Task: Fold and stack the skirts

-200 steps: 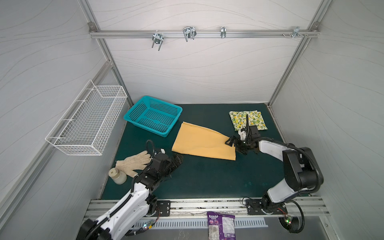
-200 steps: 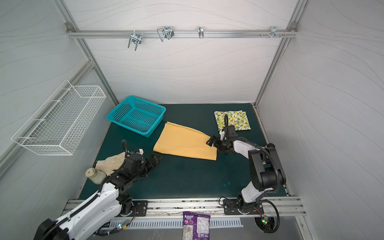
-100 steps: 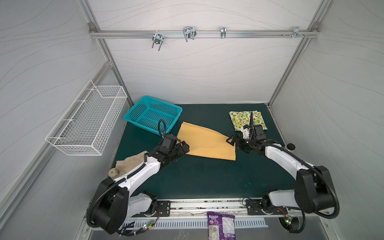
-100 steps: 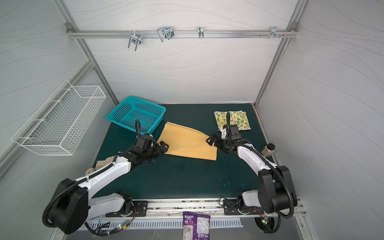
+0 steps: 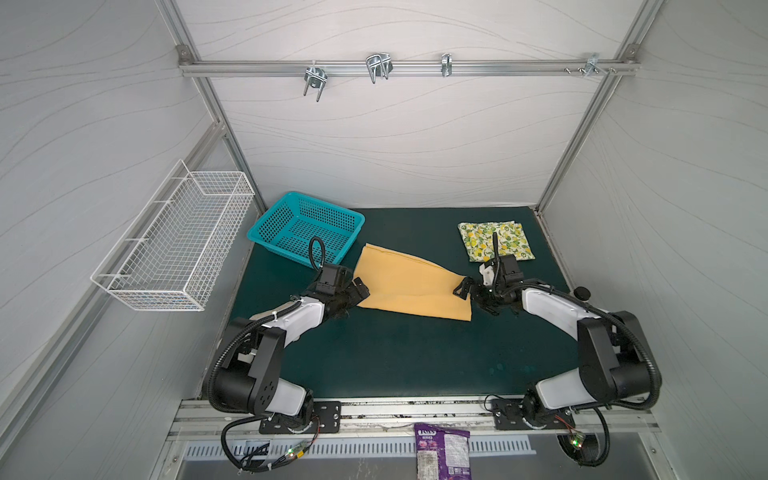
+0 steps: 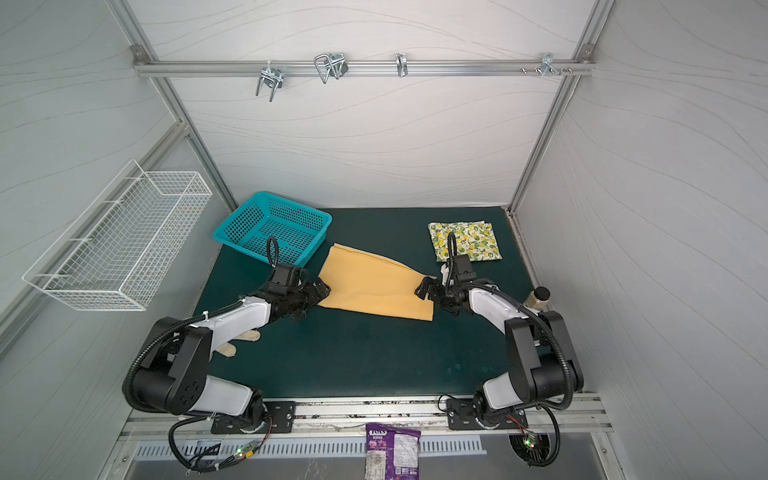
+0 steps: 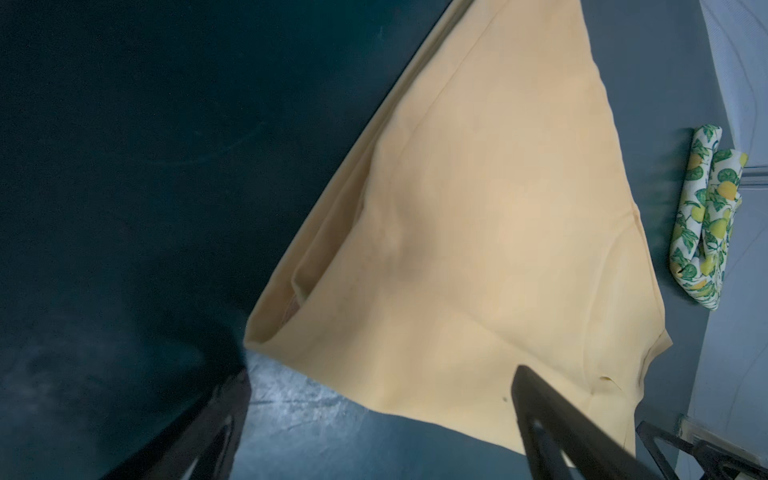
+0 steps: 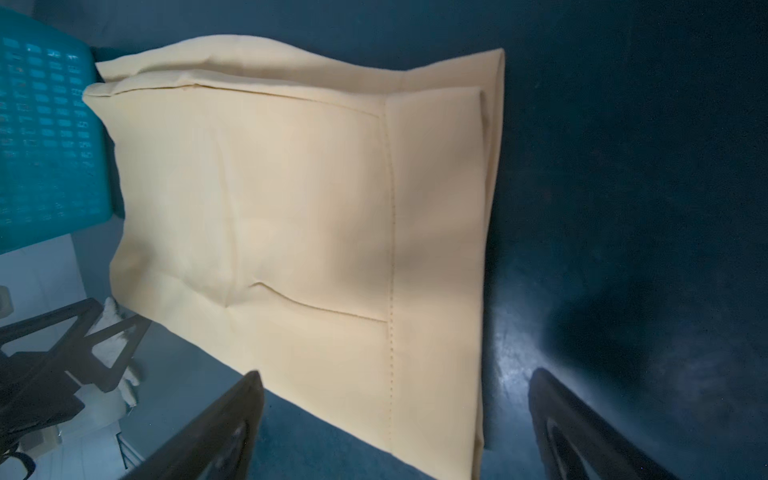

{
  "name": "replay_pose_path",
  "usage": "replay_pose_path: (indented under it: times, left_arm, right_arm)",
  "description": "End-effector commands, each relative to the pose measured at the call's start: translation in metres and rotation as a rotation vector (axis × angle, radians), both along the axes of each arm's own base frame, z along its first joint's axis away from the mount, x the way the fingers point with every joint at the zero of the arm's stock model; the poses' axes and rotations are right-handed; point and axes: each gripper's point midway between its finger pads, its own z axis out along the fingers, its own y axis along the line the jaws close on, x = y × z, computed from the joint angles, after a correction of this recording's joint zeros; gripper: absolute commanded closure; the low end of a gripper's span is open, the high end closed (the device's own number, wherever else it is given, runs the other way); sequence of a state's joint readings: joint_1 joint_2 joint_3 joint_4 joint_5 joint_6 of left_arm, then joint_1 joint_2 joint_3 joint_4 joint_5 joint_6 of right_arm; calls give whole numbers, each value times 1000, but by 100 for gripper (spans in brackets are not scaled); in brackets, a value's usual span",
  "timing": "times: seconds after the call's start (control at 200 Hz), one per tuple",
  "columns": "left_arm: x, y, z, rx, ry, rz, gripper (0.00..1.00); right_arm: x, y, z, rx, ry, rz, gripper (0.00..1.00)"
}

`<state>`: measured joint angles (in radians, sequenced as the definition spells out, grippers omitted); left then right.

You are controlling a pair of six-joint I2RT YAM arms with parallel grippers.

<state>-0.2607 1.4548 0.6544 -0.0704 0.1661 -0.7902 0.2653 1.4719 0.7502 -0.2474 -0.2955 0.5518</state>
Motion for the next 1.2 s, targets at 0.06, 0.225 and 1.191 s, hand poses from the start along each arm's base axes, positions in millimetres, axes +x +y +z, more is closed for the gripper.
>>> replay_pose_path:
  times: [0.06,0.225,1.191]
  left_arm:
    - [5,-11,23,-85,-80,-25,2]
    - [-3,-16,58,-131,-147,-38,2]
    - [24,-15,-20,-59,32,-28,2]
  right_arm:
    - [1,-1,-2,-10,-23,-4,1]
    - [5,-8,0,-27,-30,-24,1]
    - [13,2,-37,17,62,-29,17]
